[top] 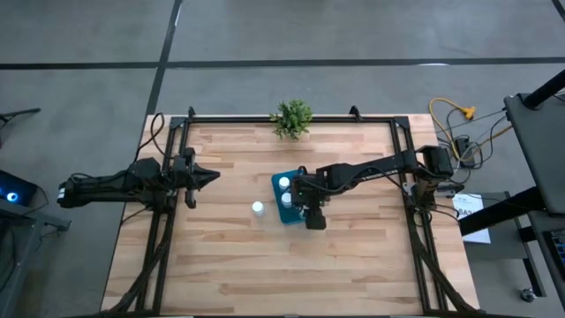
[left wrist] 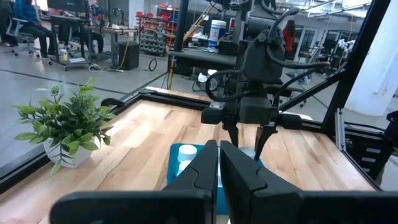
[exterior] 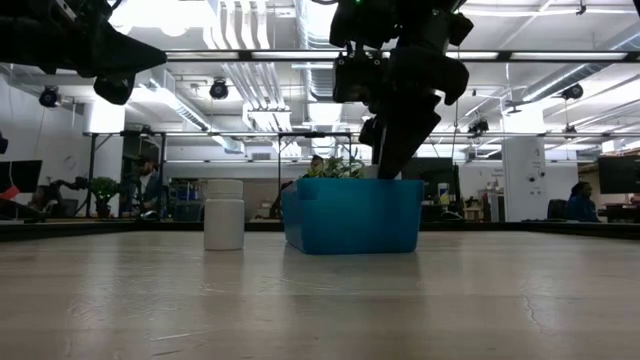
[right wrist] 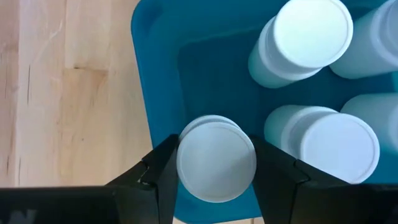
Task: Pick and place pill bottles into a basket
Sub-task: Put the bottom white medicine bottle into the blue bin
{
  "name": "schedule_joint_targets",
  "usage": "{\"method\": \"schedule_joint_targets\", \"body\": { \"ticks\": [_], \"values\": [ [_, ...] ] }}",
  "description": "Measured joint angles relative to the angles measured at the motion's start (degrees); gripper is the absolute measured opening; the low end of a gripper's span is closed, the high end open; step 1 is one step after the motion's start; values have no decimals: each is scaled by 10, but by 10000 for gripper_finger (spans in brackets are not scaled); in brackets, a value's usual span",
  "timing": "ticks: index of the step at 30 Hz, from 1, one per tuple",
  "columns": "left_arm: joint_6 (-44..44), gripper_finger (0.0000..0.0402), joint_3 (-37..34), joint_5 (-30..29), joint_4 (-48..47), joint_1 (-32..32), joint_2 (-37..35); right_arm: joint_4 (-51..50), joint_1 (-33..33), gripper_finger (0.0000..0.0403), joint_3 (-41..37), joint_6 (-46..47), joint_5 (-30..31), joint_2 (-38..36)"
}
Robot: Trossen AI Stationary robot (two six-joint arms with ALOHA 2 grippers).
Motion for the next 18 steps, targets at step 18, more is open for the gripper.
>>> {"method": "schedule_joint_targets", "body": {
  "ticks": [18],
  "values": [
    [0,0,0,0,0,0,0,40,0,150,-30,15,0,-1]
  ]
}}
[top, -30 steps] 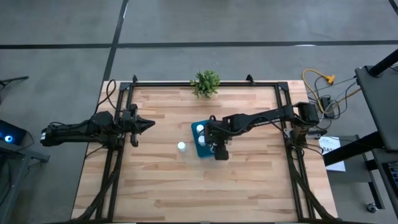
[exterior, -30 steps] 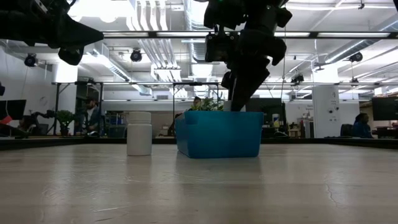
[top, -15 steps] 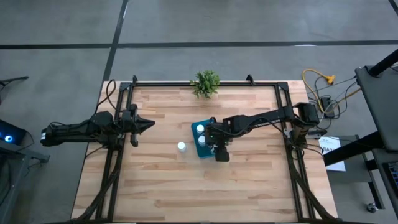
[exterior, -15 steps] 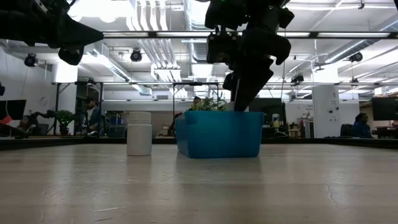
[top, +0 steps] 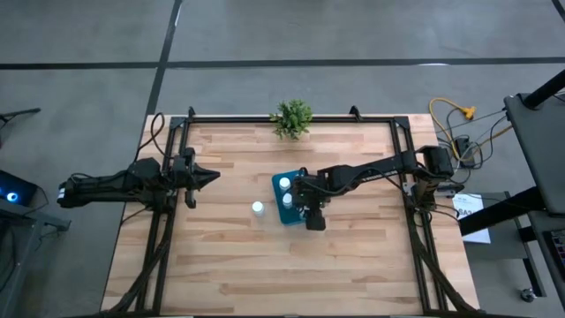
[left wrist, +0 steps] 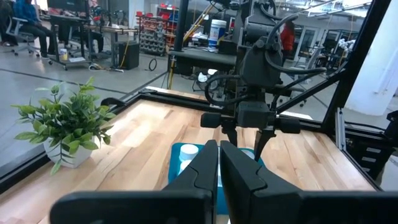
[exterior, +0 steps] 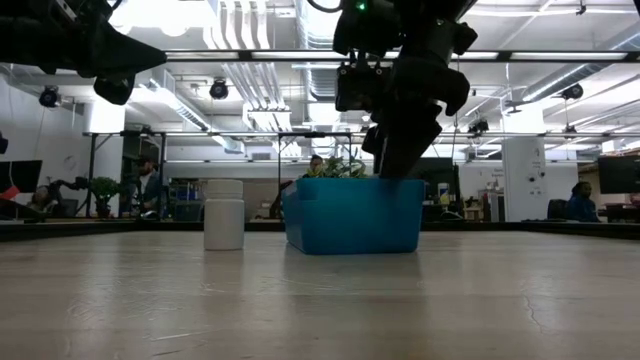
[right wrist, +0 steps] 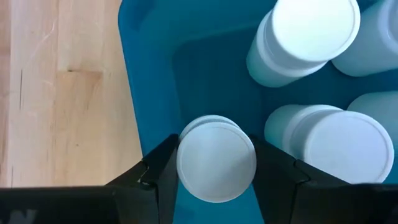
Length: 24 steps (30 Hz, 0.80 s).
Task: Pick and place pill bottles into a basket
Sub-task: Put the bottom white medicine bottle into the blue bin
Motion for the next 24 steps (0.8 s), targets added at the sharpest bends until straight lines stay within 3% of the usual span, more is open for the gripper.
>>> {"method": "schedule_joint_targets", "body": {
  "ticks": [17,24],
  "values": [
    [0,0,0,0,0,0,0,6,0,150,-10,0,-2,-2],
    [0,0,0,0,0,0,0,6,0,170,-10,1,-4,-2]
  ]
}}
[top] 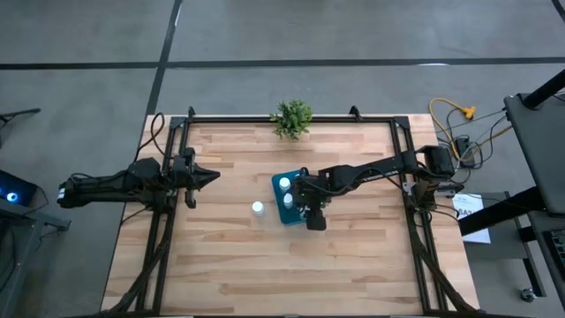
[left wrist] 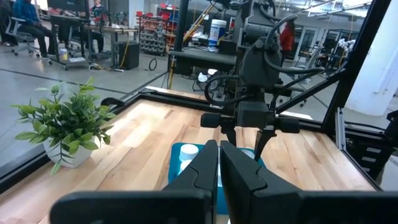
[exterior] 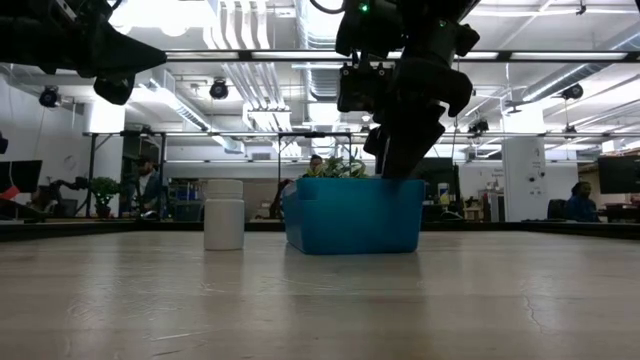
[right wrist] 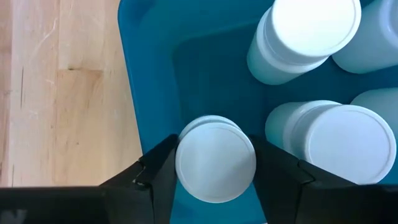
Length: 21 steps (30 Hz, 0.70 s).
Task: Pick and place pill bottles into a basket
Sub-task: Put the bottom white medicine bottle into the blue bin
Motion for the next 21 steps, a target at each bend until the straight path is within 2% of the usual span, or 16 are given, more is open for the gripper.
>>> {"method": "schedule_joint_targets", "body": {
  "ticks": [6,15,21],
  "values": [
    [0,0,0,0,0,0,0,0,0,165,0,0,0,0],
    [0,0,0,0,0,0,0,-3,0,193,-1,1,-3,0],
    [0,0,0,0,0,0,0,-4,0,197,-2,1,-2,1]
  ]
}}
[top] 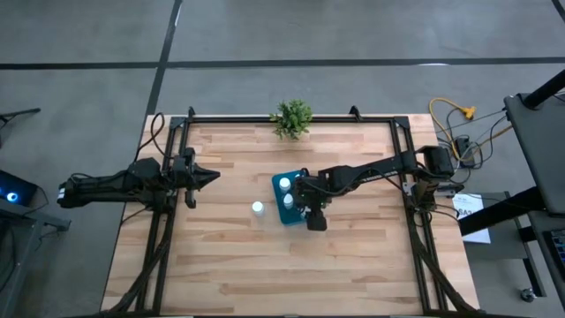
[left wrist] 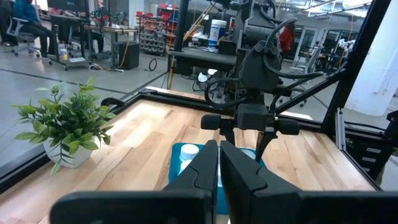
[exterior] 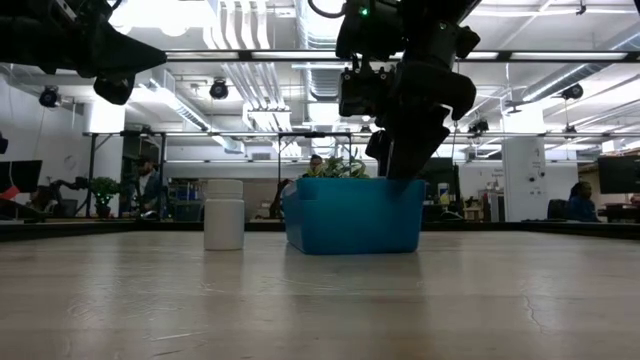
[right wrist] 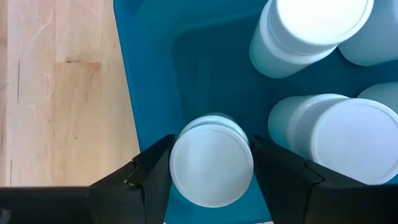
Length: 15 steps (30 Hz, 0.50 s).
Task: Pick and place pill bottles into a basket
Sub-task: Put the bottom white medicine bottle into the blue bin
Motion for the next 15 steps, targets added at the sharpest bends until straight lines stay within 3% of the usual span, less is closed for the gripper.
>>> {"method": "schedule_joint_targets", "body": {
  "ticks": [15],
  "values": [
    [0,0,0,0,0,0,0,2,0,198,3,-1,0,0]
  ]
}}
